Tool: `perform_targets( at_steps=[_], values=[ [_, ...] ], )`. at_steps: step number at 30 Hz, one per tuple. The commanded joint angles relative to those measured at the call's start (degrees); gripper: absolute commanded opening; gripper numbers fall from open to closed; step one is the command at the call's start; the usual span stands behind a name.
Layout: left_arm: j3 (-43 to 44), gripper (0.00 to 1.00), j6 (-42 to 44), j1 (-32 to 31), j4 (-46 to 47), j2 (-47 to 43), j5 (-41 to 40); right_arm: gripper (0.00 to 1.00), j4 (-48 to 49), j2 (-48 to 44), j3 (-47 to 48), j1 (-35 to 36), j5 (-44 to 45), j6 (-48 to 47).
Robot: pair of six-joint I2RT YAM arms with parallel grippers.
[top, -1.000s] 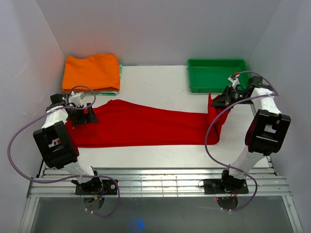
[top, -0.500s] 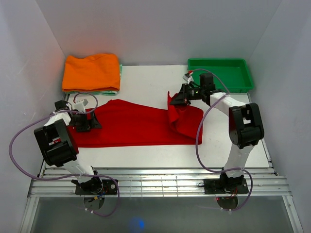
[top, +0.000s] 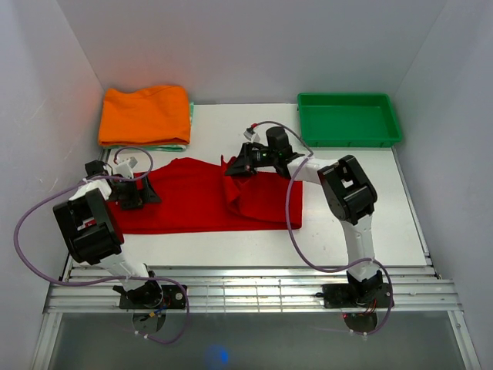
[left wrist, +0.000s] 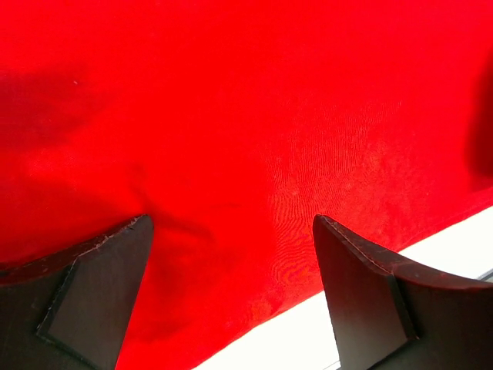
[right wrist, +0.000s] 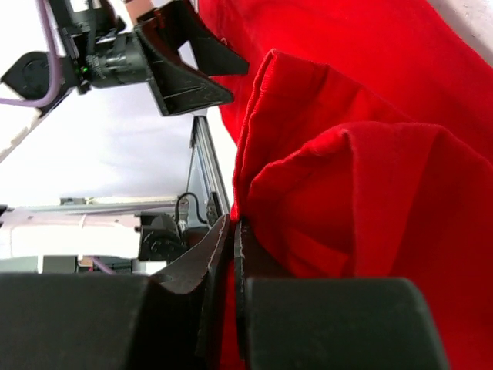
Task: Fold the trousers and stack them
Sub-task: Fold the trousers
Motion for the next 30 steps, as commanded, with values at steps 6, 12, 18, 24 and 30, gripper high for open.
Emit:
perform_targets(
  at_steps=[6, 12, 18, 24, 30],
  values=[
    [-2.5, 0.98, 0.7, -0.4, 1.9, 3.5, -1.6, 0.08, 7.9, 5.9, 5.2, 3.8, 4.8, 6.7],
    [-2.6, 0.98, 0.7, -0.4, 2.0, 3.9, -1.7, 0.08, 8.1, 7.3, 7.5, 6.0, 6.6, 8.2],
    [-2.8, 0.98, 0.8, -0.4, 2.2, 3.7, -2.1, 0.08, 8.0, 10.0, 10.2, 9.1, 7.9, 8.3],
    [-2.8, 0.98, 1.0, -0.3, 2.1, 2.9, -1.6, 0.51, 6.8, 12.3, 11.3, 10.3, 8.4, 6.2],
    [-0.9, 0.98, 1.0, -0.4, -0.4, -2.5, 8.4, 0.98, 1.6, 5.0, 12.8, 9.7, 3.2, -2.8]
  ],
)
